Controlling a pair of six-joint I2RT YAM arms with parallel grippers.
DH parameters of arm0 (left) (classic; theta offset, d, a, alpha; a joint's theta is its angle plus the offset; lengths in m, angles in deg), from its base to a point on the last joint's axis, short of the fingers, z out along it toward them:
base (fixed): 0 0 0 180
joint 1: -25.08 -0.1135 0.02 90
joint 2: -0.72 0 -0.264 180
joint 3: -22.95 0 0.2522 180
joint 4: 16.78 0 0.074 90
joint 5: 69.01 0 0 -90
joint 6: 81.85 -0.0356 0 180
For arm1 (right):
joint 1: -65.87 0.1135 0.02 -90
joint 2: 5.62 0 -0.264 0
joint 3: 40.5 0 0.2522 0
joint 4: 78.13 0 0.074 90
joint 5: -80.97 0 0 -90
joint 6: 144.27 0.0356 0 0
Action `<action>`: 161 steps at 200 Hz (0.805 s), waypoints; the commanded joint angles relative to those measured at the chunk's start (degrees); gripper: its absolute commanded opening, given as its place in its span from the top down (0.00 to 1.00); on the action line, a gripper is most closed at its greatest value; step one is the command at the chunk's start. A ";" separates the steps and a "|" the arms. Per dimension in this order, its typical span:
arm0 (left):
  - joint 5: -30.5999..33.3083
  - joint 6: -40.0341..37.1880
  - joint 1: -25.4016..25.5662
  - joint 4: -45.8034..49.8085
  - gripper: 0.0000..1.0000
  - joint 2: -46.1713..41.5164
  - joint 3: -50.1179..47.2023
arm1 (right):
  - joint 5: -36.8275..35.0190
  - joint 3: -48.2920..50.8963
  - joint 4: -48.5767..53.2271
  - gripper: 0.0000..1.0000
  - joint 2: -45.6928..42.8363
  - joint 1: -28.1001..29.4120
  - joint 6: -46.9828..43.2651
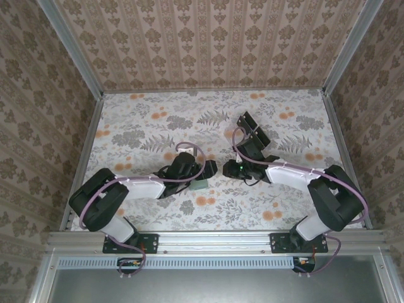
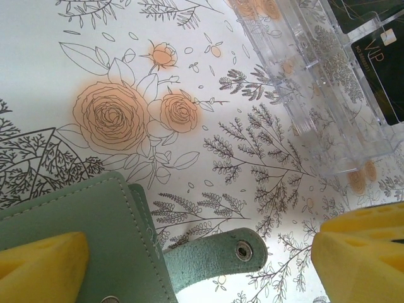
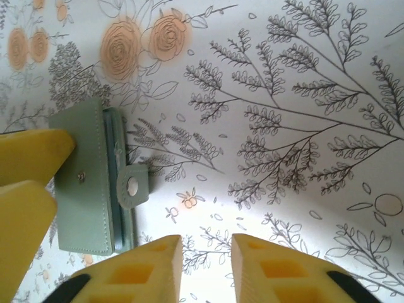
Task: Put the credit cards into the card holder
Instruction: Close the credit card at the center of the table.
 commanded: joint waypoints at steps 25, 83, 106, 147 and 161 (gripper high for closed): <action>1.99 -4.49 -2.14 17.19 0.00 -9.29 6.37 | 3.35 -1.66 -1.23 0.82 -2.34 4.16 2.13; 7.18 -7.45 -5.37 42.41 0.00 -18.59 7.34 | 3.96 -10.03 0.22 0.87 2.29 8.82 1.19; 7.71 -7.73 -5.37 43.79 0.00 -21.17 3.74 | 4.78 -13.25 0.63 0.89 5.27 9.59 0.67; 5.93 -7.79 -5.15 41.25 0.00 -21.75 -0.89 | 5.42 -17.19 1.10 0.92 11.34 9.81 -0.28; 5.40 -7.92 -4.96 39.93 0.00 -21.20 -1.70 | 5.63 -18.43 0.96 0.93 13.60 9.79 -0.57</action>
